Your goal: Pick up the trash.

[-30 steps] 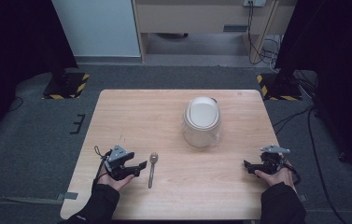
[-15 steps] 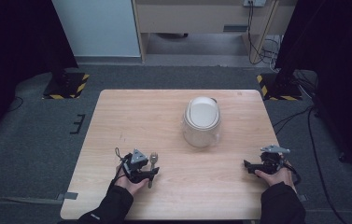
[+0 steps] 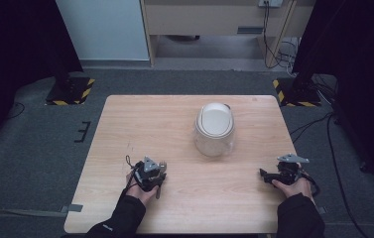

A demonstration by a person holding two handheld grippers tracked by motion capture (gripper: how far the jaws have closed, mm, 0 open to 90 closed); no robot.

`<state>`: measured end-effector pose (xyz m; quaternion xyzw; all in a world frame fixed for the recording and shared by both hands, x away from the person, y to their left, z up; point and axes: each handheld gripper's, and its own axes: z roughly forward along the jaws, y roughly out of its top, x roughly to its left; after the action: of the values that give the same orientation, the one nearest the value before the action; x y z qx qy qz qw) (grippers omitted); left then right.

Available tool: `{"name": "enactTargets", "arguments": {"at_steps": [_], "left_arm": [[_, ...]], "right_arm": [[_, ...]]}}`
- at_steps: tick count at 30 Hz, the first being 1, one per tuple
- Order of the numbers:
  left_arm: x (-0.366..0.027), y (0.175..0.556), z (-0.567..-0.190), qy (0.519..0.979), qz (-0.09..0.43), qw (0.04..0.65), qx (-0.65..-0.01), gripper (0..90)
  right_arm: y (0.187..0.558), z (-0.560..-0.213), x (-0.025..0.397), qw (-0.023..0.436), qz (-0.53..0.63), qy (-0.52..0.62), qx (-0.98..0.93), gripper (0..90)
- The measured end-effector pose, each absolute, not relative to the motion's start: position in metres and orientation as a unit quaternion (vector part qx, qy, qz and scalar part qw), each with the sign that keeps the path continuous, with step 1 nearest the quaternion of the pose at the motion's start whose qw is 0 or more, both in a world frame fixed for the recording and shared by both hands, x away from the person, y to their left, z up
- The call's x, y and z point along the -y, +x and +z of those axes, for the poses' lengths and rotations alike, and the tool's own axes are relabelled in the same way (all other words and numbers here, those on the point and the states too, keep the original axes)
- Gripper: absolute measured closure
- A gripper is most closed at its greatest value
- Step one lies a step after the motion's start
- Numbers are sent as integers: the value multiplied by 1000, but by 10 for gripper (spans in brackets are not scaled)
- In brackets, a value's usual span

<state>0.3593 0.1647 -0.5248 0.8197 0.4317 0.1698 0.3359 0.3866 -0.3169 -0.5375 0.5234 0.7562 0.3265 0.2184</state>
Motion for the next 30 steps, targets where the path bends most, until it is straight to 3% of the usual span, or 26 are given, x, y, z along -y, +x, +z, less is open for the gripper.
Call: {"name": "enactTargets", "arguments": {"at_steps": [5, 14, 30], "left_arm": [[-168, 361, -524, 817, 168, 336, -437, 791], [-173, 362, -520, 817, 152, 334, -445, 794], [-204, 345, -475, 771, 157, 428, -445, 794]], "right_arm": [[386, -535, 316, 216, 329, 514, -762, 228], [387, -532, 313, 203, 335, 507, -768, 220], [385, -510, 312, 222, 396, 504, -735, 204]]}}
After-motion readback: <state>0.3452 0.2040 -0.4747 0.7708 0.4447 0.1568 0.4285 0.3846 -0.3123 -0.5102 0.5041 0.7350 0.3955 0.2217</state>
